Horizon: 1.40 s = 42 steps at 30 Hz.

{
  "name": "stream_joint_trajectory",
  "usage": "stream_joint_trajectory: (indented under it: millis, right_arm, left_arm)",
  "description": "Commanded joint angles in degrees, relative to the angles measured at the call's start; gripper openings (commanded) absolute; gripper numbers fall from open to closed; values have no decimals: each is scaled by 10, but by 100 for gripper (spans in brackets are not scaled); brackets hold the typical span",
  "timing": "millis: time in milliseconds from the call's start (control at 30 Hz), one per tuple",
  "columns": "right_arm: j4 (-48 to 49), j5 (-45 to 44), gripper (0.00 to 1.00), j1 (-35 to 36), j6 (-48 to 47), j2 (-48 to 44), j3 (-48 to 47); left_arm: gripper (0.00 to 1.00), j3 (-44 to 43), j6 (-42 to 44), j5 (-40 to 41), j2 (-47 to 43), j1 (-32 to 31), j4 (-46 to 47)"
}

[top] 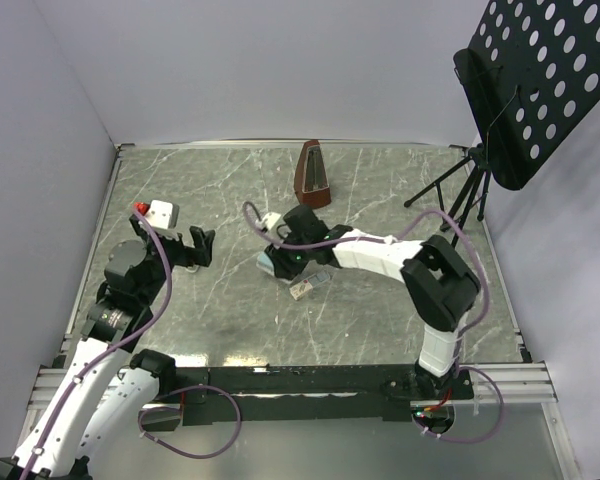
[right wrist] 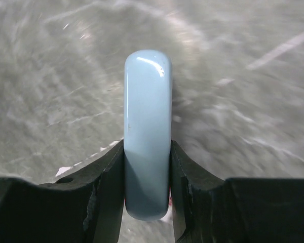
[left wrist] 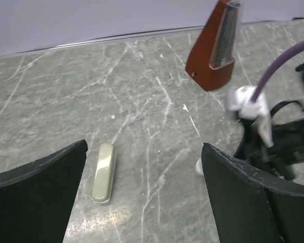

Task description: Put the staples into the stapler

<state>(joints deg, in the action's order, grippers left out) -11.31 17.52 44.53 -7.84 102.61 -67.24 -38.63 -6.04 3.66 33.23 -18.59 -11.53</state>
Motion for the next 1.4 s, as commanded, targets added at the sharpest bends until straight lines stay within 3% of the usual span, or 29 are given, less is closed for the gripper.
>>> stream_joint_trajectory:
  millis: [0,133,300,533,800,967,1367]
  right_arm:
    - [14,79,23,25,-74,24,-29]
    - [10,95,26,27,-99,45,-23]
    - [16,100,39,26,-109,52,-13]
    - [59,82,77,18,-90,-23,44]
    - [270,52,98,-58,70,-193,225]
    - [493,9,100,-135,218,-253,354]
    - [598,-114,100,-150,239,-309,458]
  left_arm:
    - [99,5,24,-66,7,0,30]
    - [100,8,36,-135,31,0,34]
    - [99,2,40,-188,68,0,38]
    - [100,18,91,-236,70,0,58]
    - [99,-34,172,-273,151,-37,13]
    - [99,-81,258,-277,239,-104,-37]
    - [99,-184,471,-354,442,-172,-132]
